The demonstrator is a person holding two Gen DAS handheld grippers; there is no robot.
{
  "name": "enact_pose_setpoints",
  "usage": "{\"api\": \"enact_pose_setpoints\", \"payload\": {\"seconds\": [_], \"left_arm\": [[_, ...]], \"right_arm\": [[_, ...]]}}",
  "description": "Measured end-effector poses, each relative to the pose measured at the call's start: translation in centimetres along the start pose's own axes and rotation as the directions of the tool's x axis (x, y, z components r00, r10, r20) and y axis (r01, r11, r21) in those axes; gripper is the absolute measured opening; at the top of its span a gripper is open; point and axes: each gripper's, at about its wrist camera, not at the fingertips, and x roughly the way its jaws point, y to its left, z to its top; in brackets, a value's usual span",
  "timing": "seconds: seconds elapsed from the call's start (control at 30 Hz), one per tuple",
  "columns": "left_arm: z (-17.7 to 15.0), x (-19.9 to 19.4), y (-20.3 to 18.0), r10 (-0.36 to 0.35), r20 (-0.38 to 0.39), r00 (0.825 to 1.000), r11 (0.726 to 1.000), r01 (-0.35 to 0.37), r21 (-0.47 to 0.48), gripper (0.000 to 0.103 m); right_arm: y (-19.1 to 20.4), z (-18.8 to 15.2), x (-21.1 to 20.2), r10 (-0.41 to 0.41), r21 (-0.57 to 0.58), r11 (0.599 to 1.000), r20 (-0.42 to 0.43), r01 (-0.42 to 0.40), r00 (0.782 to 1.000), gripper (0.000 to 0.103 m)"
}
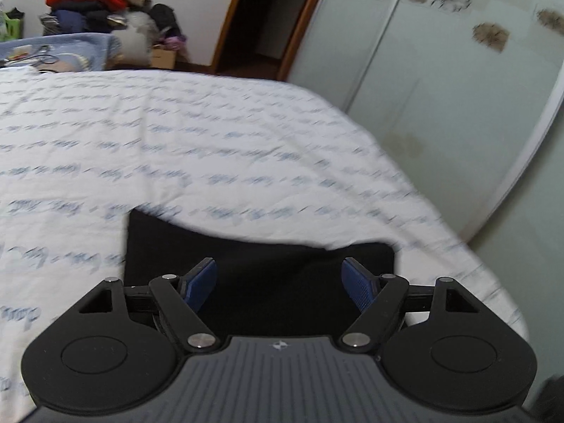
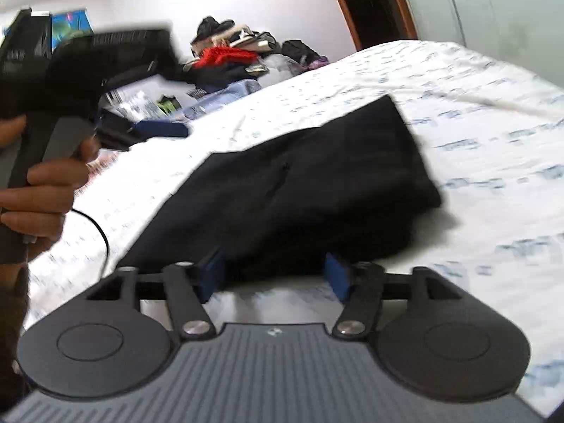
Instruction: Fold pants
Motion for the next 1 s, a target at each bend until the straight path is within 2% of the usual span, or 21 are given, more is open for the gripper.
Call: {"api": "enact_pose_setpoints", "payload": {"seconds": [0.1,0.2,0.33,0.37,0.5,0.63,0.7,0.73,0.83,0.93,1.0], "left_arm": [[-2.0,0.2,0.6,0.060,-0.018,0.998,0.996,-0.059,0.065,0.078],[-4.1,1.1,-0.1,0.109,-0.038,0.993,0.981,-0.101,0.166,0.078],[-6.2,1.6,-1.8,0.118,-0.037,0.992,0.955,-0.104,0.276,0.078],[-6.4,1.4,-2.1,0.108,-0.028,0.994,0.953,-0.095,0.289,0.078],[-6.2,0.9,-1.9,0.077,-0.010,0.997,0.959,-0.071,0.275,0.078],[-5.9,1.0,-1.2,0.068,-0.022,0.997,0.972,-0.061,0.229,0.078],[-5.8,0.9,-1.1,0.064,-0.025,0.998,0.975,-0.058,0.216,0.078],[-5.8,0.9,-1.0,0.065,-0.021,0.998,0.975,-0.059,0.215,0.078],[-5.7,0.6,-0.8,0.065,-0.008,0.998,0.976,-0.062,0.209,0.078],[-5.6,0.8,-0.6,0.070,-0.020,0.997,0.976,-0.065,0.208,0.078],[-5.7,1.4,-0.4,0.077,-0.048,0.996,0.975,-0.065,0.213,0.078]], "right_arm": [[-0.3,0.1,-2.3,-0.079,-0.072,0.994,0.001,0.078,0.997,0.061],[-0.5,0.9,-4.2,-0.163,-0.118,0.978,0.077,0.172,0.984,0.061],[-1.3,2.7,-3.8,-0.160,-0.090,0.981,0.126,0.172,0.979,0.058],[-1.4,2.9,-3.4,-0.156,-0.088,0.982,0.127,0.168,0.980,0.051],[-2.0,3.5,-1.4,-0.158,-0.061,0.985,0.085,0.163,0.984,0.048],[-3.2,3.1,-0.4,-0.151,0.029,0.988,0.064,0.149,0.986,0.049],[-3.5,3.1,-0.1,-0.127,0.063,0.990,0.071,0.123,0.989,0.034],[-3.5,3.1,0.0,-0.135,0.057,0.990,0.070,0.131,0.988,0.016],[-3.4,3.3,-0.5,-0.147,0.023,0.989,0.081,0.145,0.986,0.009],[-3.7,3.5,-1.5,-0.168,0.035,0.986,0.100,0.165,0.981,0.008],[-4.0,3.2,-1.3,-0.174,0.032,0.985,0.068,0.172,0.982,0.008]]}}
